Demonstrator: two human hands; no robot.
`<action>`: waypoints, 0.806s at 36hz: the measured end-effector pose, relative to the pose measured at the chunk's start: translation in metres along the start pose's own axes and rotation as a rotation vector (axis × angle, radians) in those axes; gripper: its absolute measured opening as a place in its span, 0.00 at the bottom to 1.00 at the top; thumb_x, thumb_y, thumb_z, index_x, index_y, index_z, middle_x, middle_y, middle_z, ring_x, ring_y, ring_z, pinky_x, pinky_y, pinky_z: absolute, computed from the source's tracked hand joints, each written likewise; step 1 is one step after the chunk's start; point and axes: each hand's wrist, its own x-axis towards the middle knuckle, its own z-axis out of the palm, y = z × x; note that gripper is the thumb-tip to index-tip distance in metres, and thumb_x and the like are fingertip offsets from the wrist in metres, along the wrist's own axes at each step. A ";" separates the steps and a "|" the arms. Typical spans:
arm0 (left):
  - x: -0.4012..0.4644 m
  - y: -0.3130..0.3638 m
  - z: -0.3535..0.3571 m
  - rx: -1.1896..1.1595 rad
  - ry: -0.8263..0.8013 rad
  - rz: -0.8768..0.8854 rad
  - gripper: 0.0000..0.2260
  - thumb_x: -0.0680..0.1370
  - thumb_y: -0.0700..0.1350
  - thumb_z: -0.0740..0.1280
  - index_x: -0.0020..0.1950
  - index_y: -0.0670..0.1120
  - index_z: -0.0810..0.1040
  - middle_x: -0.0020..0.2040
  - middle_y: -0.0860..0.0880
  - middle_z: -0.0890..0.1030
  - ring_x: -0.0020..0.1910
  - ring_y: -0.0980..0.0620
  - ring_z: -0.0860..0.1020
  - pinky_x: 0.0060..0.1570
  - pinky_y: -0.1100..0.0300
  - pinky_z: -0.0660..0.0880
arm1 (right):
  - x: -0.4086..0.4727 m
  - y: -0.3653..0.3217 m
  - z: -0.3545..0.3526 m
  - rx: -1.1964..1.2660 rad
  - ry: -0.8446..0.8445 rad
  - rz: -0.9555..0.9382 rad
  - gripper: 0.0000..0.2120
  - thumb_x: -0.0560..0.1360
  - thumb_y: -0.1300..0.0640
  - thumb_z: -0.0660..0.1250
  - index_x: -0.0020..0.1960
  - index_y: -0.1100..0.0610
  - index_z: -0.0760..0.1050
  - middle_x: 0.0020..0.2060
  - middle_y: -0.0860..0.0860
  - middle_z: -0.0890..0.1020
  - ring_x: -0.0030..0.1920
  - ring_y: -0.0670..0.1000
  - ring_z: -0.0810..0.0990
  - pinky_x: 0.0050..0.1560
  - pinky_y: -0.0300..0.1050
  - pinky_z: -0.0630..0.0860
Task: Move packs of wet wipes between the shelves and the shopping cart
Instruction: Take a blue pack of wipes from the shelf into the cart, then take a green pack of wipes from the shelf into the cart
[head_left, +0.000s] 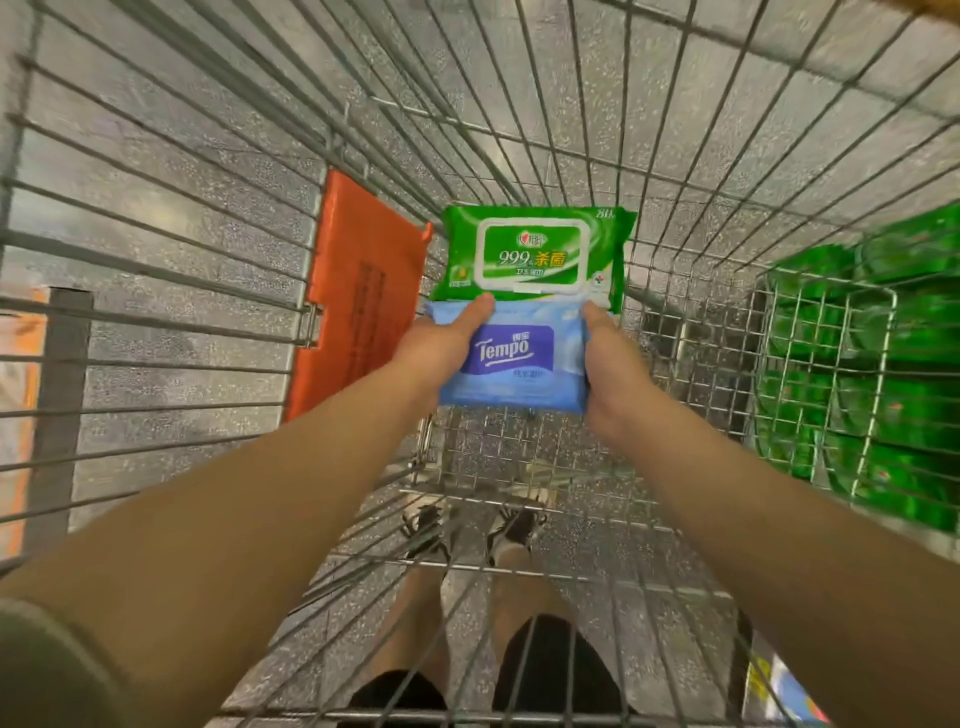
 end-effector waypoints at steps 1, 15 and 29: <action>-0.002 0.002 0.000 0.018 0.010 0.009 0.31 0.75 0.68 0.69 0.66 0.46 0.72 0.49 0.51 0.82 0.48 0.49 0.81 0.57 0.52 0.76 | 0.000 0.000 0.000 -0.016 0.006 -0.002 0.19 0.83 0.40 0.57 0.62 0.51 0.76 0.47 0.55 0.88 0.49 0.59 0.87 0.56 0.63 0.81; -0.068 0.050 -0.037 0.322 0.061 0.246 0.27 0.80 0.65 0.63 0.72 0.49 0.73 0.66 0.45 0.80 0.60 0.43 0.79 0.62 0.52 0.74 | -0.063 -0.052 -0.019 -0.710 0.103 -0.167 0.26 0.70 0.38 0.63 0.57 0.57 0.78 0.53 0.59 0.83 0.51 0.61 0.82 0.56 0.61 0.80; -0.221 0.141 -0.082 0.639 0.026 0.672 0.39 0.78 0.66 0.66 0.84 0.51 0.58 0.82 0.47 0.62 0.78 0.46 0.65 0.76 0.52 0.62 | -0.267 -0.158 -0.030 -1.093 0.176 -0.734 0.28 0.82 0.43 0.59 0.79 0.52 0.62 0.76 0.52 0.68 0.74 0.55 0.68 0.69 0.47 0.66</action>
